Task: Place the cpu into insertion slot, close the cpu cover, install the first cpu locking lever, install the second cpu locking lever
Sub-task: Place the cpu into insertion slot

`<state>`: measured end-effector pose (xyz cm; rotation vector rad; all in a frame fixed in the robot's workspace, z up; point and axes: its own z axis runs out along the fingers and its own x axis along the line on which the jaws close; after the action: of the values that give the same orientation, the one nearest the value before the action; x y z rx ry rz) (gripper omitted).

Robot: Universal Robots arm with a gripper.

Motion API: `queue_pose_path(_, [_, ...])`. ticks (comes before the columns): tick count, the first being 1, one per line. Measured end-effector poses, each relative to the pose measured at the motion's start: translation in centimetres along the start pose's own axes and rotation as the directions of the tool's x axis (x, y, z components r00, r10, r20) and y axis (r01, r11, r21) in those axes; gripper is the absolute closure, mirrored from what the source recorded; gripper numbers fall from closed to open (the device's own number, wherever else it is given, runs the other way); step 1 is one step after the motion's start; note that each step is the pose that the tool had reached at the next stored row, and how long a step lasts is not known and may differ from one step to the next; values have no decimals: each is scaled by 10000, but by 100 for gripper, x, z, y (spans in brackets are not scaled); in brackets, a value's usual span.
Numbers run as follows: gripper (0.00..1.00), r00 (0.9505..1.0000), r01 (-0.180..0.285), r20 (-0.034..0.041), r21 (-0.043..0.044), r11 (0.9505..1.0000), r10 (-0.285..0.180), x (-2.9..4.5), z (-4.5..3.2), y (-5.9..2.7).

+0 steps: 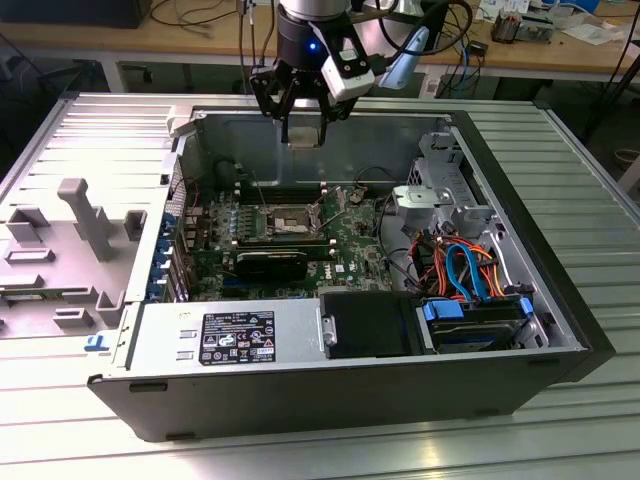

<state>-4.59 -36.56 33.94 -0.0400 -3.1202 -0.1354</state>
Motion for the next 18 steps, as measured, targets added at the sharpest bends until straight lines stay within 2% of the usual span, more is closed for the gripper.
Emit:
queue_pose_path(9, [46, 10000, 0, 0, -1, 10000, 0, 22, 31, -23])
queue_pose_path(18, [46, 10000, 89, -8, 21, 10000, -89, 23, 64, -91])
